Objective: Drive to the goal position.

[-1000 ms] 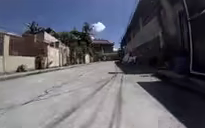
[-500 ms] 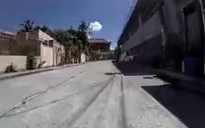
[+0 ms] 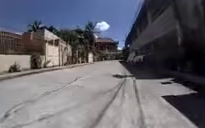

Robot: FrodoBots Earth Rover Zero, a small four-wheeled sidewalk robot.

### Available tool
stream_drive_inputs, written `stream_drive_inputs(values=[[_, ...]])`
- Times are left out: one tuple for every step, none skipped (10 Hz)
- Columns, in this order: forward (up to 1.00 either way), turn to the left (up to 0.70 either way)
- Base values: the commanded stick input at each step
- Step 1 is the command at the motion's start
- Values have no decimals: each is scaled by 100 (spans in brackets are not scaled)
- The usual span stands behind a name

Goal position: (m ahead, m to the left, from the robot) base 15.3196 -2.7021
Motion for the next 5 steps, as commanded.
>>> stream_drive_inputs(values=[[100,0],[100,-13],[100,-40],[100,-40],[100,-40]])
